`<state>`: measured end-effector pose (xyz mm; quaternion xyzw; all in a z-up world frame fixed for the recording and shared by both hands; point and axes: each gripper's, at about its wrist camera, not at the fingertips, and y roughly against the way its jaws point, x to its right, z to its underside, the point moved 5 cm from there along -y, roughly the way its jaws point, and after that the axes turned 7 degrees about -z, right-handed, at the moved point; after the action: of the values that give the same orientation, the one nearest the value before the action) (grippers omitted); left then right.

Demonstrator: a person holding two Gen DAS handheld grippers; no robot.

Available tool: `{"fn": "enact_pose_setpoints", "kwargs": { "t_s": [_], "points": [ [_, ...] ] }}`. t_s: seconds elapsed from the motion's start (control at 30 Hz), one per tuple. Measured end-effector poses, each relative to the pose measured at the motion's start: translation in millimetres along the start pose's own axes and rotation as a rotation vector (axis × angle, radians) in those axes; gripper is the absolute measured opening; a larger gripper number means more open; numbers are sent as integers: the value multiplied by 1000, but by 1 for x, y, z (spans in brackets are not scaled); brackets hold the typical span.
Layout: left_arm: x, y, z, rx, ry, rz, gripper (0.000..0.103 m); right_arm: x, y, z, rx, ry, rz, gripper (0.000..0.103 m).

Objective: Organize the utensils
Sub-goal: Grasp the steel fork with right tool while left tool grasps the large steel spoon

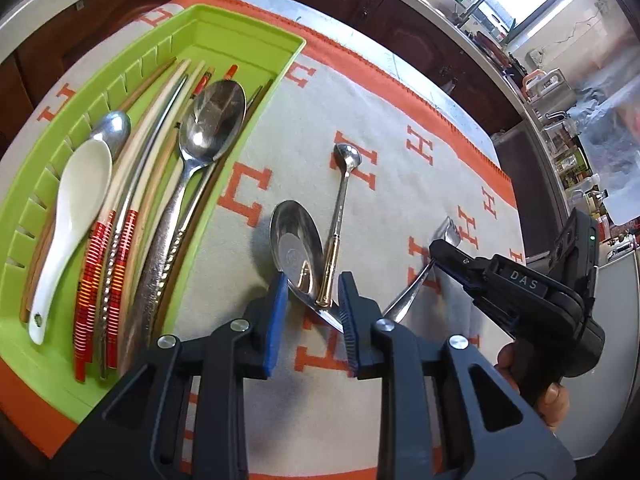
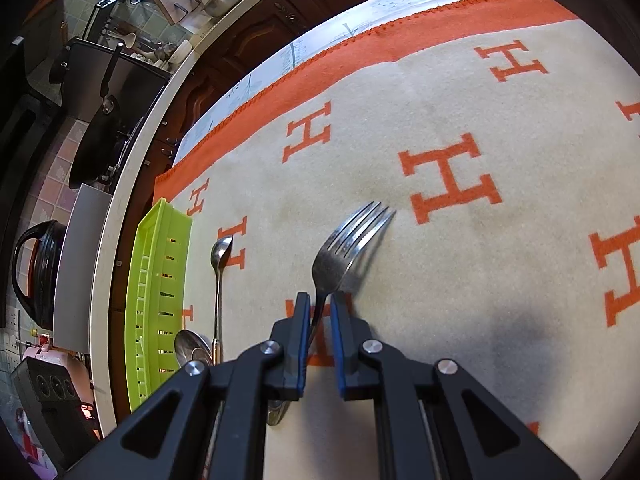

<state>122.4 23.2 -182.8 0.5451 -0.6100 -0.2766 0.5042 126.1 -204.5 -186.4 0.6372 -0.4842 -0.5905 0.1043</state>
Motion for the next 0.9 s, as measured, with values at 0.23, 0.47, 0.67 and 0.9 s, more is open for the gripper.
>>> {"fn": "enact_pose_setpoints", "kwargs": {
  "t_s": [0.23, 0.47, 0.67, 0.9],
  "points": [
    [4, -9, 3, -10, 10, -54, 23, 0, 0, 1, -7, 14, 1, 9],
    [3, 3, 2, 29, 5, -99, 28, -3, -1, 1, -13, 35, 17, 9],
    [4, 7, 5, 33, -5, -128, 34, -4, -1, 1, -20, 47, 17, 9],
    [3, 4, 7, 19, 25, -138, 36, -3, -1, 1, -28, 60, 12, 9]
  ]
}}
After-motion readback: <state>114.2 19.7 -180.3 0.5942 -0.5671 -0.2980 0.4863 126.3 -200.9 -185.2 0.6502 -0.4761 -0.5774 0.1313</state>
